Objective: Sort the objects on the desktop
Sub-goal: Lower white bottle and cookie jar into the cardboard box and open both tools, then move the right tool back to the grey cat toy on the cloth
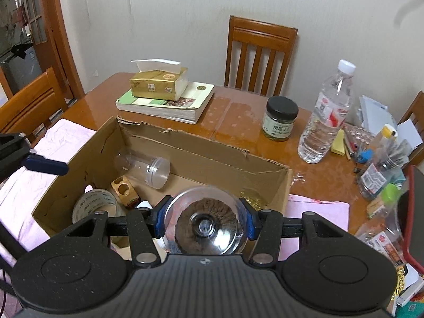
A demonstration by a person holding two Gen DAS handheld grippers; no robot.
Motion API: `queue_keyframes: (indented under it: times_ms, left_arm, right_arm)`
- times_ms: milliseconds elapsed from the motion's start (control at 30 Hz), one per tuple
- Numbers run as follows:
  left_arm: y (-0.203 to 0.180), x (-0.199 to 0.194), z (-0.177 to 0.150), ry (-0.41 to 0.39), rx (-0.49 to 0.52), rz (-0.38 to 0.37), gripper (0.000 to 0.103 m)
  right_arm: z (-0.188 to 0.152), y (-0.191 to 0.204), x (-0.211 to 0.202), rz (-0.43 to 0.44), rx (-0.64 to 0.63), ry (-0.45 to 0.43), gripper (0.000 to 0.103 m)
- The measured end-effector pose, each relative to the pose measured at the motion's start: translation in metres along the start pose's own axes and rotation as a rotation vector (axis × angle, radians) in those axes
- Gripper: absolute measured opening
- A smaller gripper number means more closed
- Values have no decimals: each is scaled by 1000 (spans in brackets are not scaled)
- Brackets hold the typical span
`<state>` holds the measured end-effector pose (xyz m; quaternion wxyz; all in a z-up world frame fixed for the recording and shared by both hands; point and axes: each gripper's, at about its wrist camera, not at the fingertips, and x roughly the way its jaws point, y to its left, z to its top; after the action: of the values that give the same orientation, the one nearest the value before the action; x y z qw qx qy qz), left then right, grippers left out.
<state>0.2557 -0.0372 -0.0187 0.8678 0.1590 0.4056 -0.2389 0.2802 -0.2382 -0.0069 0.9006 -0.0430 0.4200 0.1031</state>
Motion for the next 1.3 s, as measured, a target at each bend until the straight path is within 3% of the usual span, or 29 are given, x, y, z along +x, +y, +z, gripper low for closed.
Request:
queue_keyframes:
  times_ms: [233,400,433,467,533,1033,1300]
  left_arm:
    - [6,-5,-8,0,-36,16,98]
    - [7,-8,-10,-6,-44,17,98]
    - [6,-8,-10,-5,-44,17,98]
    - [5,-8,-10,-3,-43,18,98]
    - [4,-10,-11,-5,-37,14,98]
    - [-9,-23,-20,-10,-24,25,98]
    - [-20,-39,-33,-11,-39,22,98]
  right_arm:
    - [10,-3,20,2,-4,26,57]
    - [16,-6,16,27,5,-1,58]
    - [18,-7,14,29,5,-13,65]
    - [19,-7,11,23,7,-25,79]
    - [20,-9,7,15,20,-43,88]
    - [-7,-13,-15,21,73,-25,103]
    - [-30,1,-43,34,81,-58,103]
